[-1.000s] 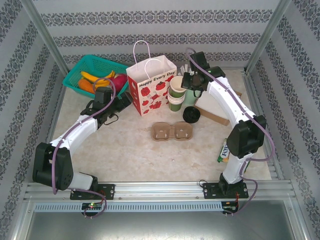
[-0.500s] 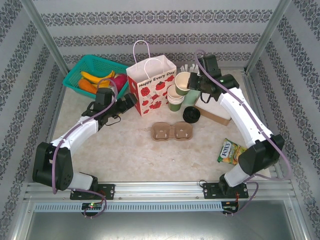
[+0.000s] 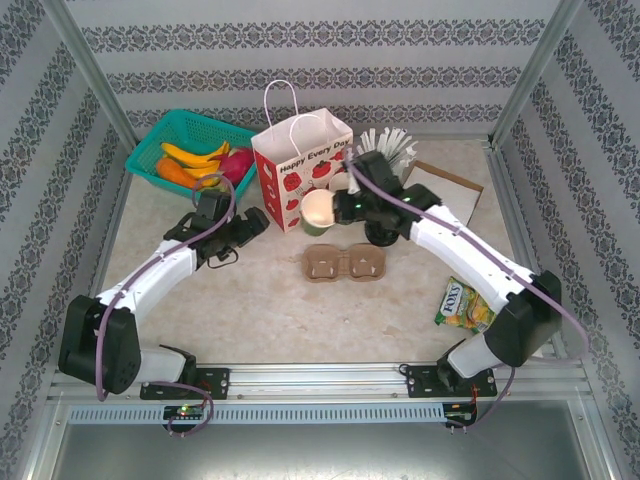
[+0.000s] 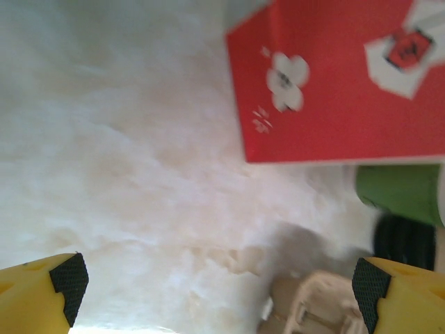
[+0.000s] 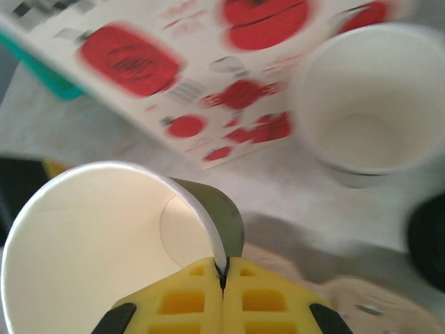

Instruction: Pack the takeout coffee

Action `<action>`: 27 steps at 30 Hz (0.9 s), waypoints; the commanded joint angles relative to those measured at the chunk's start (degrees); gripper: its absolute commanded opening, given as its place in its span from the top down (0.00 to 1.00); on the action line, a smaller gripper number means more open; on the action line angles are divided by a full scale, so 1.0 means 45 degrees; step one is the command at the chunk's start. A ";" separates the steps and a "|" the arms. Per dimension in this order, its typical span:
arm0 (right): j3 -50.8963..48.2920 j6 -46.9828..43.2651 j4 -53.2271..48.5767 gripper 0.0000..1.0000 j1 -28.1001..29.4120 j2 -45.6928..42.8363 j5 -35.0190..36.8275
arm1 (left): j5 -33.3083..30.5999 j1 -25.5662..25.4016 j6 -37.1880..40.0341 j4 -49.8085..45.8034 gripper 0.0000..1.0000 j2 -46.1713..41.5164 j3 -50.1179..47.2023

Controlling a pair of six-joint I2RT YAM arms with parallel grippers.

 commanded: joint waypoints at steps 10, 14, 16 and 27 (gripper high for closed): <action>0.1394 -0.0038 0.0047 1.00 0.2049 0.3266 -0.0371 | -0.1207 0.0266 -0.0178 -0.2672 0.00 -0.0129 0.0605; 0.1478 -0.0032 -0.0690 1.00 0.2106 0.3642 0.0410 | 0.0607 0.0220 0.0183 -0.1349 0.00 0.0169 0.0394; 0.1425 -0.0034 -0.1061 1.00 0.2101 0.3650 0.0609 | 0.0991 0.0133 0.0293 -0.0991 0.00 0.0139 0.0381; 0.0336 0.1112 -0.3139 1.00 0.1797 0.2844 0.2312 | 0.3256 -0.1057 0.2183 0.0801 0.00 -0.0295 0.0340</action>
